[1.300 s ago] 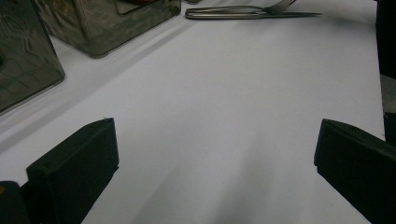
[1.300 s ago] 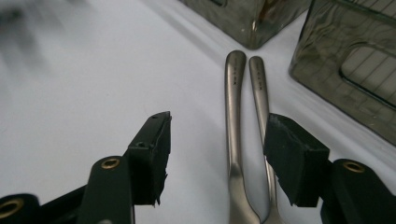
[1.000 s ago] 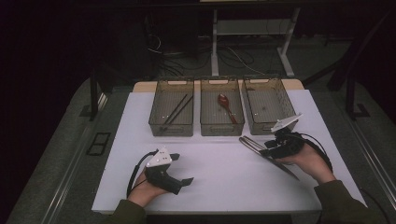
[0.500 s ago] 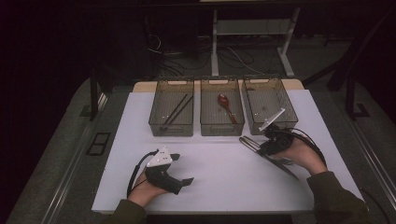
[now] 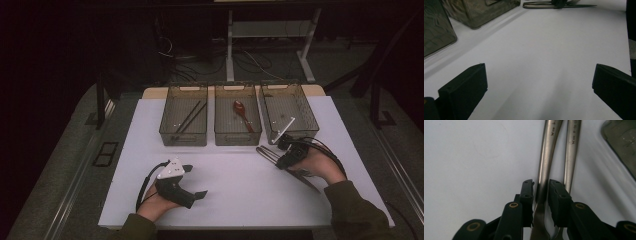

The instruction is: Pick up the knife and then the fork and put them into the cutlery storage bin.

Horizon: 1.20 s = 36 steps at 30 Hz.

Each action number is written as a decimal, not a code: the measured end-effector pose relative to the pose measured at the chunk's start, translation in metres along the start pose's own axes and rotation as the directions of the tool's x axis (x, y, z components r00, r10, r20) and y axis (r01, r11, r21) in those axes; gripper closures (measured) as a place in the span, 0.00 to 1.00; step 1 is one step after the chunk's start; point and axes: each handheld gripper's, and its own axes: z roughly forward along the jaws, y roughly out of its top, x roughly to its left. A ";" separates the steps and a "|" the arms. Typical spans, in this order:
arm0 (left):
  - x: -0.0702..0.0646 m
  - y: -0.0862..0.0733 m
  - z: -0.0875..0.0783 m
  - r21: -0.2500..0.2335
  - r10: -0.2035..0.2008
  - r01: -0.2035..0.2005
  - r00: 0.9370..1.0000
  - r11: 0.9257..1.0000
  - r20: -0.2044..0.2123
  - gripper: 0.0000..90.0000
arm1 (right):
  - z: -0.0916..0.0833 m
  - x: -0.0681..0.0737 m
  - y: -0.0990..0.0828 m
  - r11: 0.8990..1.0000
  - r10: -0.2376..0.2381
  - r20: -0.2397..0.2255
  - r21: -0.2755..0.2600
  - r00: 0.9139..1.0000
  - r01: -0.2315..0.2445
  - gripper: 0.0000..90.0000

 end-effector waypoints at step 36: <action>0.000 0.000 0.000 -0.001 0.004 -0.004 1.000 1.000 0.001 0.00 | -0.002 0.002 0.002 0.996 0.087 -0.008 0.018 0.996 -0.087 0.88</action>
